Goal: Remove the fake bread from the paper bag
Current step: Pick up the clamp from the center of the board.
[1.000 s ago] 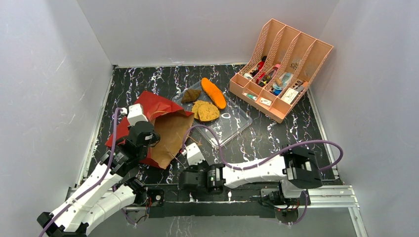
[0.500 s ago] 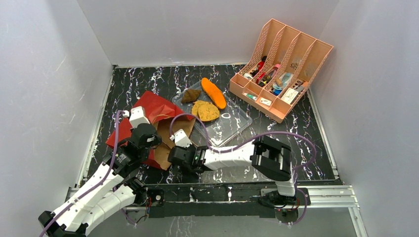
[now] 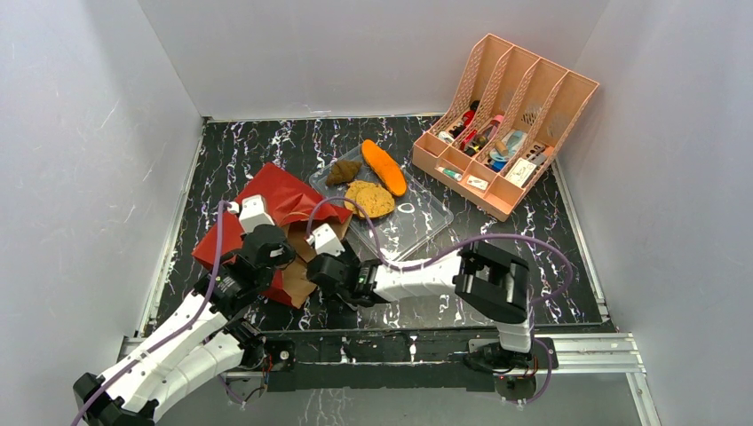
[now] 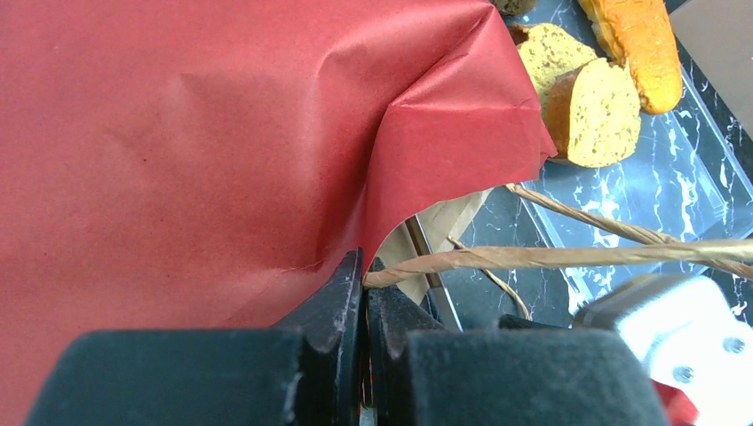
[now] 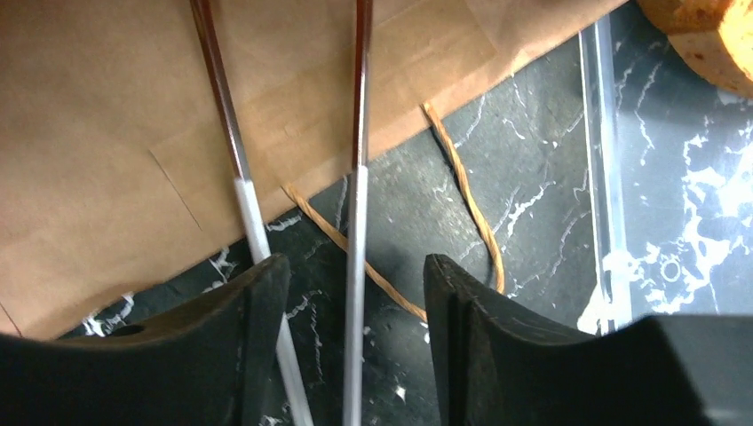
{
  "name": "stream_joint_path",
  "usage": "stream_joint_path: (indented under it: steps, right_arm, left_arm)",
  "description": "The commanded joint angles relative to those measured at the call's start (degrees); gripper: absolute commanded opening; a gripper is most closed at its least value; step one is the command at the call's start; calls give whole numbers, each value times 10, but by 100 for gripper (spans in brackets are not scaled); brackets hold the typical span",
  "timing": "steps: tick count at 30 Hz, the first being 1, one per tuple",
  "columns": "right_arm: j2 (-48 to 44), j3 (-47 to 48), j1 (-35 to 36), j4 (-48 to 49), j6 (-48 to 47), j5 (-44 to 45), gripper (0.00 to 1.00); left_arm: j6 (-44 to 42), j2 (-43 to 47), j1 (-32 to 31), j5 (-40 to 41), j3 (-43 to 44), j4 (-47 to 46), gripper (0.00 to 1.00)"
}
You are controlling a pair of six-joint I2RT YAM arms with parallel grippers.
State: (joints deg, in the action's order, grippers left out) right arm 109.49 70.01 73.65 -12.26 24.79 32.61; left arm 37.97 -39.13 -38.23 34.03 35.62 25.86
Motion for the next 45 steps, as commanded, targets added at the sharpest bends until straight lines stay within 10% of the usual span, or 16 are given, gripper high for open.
stream_joint_path:
  steps: [1,15,45]
  right_arm:
    - [-86,-75,0,116,-10,12,61]
    - [-152,-225,1,341,-78,-44,68]
    - [5,-227,-14,538,-120,-107,68]
  left_arm:
    - [8,-4,-5,-4,-5,-13,0]
    - [8,-23,-10,-4,-4,-18,0]
    - [-1,-26,-17,-12,3,-12,0]
